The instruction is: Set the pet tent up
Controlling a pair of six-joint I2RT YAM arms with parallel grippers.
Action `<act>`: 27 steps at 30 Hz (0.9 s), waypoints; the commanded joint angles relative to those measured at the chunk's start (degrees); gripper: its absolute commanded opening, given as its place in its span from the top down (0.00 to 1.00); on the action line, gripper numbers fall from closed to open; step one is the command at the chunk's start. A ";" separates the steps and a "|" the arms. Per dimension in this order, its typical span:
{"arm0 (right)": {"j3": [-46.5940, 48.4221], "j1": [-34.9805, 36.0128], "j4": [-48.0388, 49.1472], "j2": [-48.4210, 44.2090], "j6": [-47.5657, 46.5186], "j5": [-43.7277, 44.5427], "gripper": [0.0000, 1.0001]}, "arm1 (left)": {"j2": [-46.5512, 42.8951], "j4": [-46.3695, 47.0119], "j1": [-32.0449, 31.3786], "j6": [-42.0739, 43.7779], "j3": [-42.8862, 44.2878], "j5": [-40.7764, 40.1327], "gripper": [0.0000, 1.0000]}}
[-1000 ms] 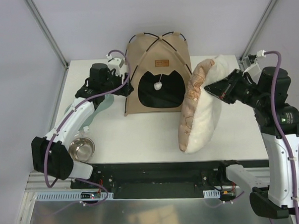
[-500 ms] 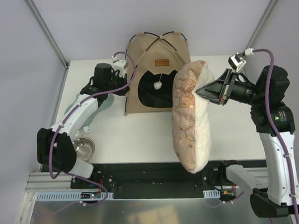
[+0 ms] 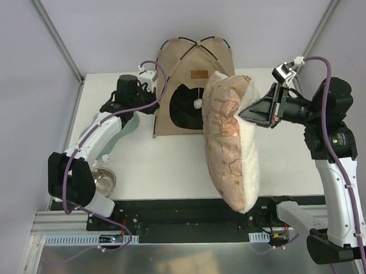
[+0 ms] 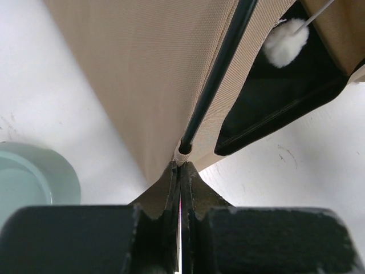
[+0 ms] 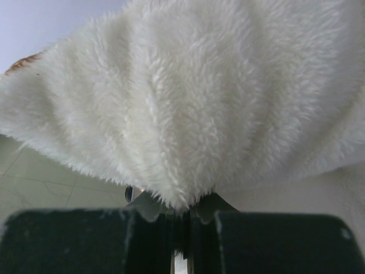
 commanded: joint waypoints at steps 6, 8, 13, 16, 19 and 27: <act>-2.26 0.80 -7.03 4.49 -9.66 0.12 1.00 | 0.16 2.80 0.29 -2.58 1.99 2.67 1.00; -1.74 1.41 -11.06 7.64 -14.23 3.19 1.00 | -0.10 2.89 0.29 -2.76 1.73 3.28 1.00; -0.42 5.01 -17.58 18.19 -21.36 14.52 1.00 | -0.01 3.50 0.29 -3.28 1.03 4.16 1.00; 0.55 6.68 -18.29 23.12 -21.02 25.41 1.00 | -0.10 3.68 0.29 -3.46 0.76 4.25 1.00; 1.60 9.22 -18.29 26.37 -17.77 37.36 1.00 | -0.36 4.20 0.29 -3.90 0.24 4.25 1.00; 6.95 19.94 -15.29 40.33 -11.54 53.36 1.00 | -0.54 5.26 0.29 -4.07 -0.29 4.87 1.00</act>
